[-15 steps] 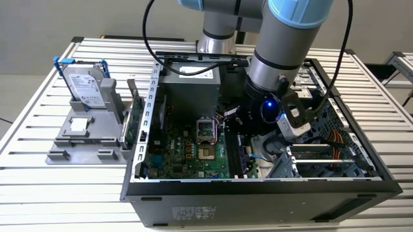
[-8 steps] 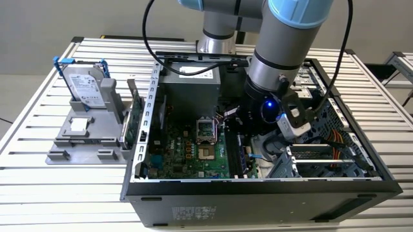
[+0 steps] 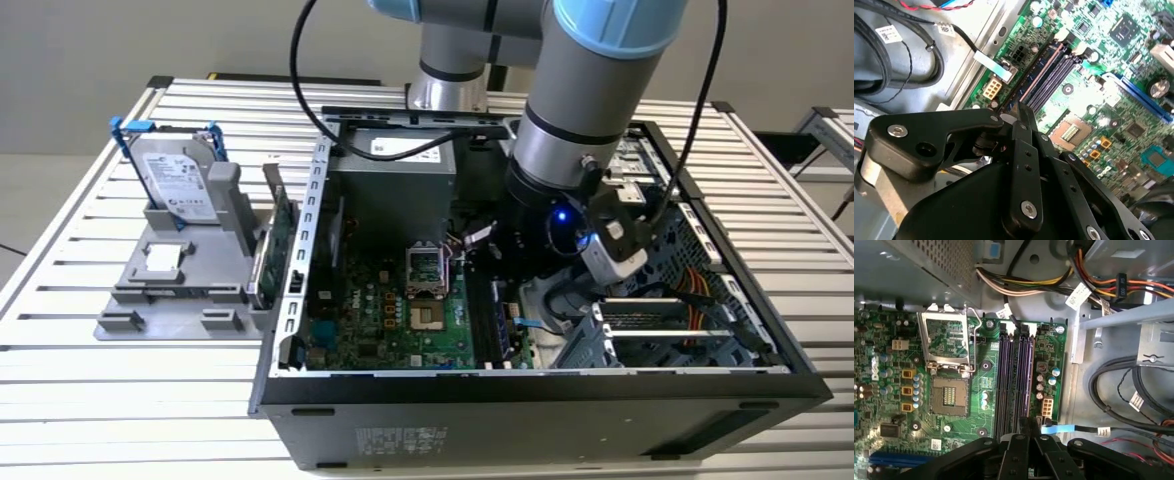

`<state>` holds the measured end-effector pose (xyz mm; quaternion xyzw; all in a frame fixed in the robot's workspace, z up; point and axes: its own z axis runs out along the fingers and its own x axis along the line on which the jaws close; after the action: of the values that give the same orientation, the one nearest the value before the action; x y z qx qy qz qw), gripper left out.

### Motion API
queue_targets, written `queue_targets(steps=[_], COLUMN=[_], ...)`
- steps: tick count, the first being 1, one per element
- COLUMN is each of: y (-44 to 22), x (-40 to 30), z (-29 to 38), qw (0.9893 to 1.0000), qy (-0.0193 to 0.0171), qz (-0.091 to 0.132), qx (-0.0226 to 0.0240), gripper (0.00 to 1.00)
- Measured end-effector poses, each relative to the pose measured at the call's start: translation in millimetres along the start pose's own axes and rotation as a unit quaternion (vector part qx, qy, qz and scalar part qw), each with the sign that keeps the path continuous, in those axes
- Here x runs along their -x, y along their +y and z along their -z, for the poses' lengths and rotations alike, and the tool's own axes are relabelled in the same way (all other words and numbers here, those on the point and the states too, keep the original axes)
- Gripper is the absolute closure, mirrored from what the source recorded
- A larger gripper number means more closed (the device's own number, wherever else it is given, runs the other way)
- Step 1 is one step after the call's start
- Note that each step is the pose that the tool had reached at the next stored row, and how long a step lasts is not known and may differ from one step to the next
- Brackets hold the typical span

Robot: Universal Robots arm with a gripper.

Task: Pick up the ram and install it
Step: 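Press down the ram until it locks into place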

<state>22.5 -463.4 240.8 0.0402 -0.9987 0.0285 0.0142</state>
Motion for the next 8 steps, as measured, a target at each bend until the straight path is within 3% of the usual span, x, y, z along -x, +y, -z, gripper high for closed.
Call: queue_targets(steps=[4,8], y=[0.0,0.2], x=[0.0,0.0], z=[-0.1,-0.1], qw=[0.9995,0.998], qy=[-0.0018,-0.0034], qz=[0.033,0.062], qx=[-0.001,-0.0019], gripper=[1.0,1.0])
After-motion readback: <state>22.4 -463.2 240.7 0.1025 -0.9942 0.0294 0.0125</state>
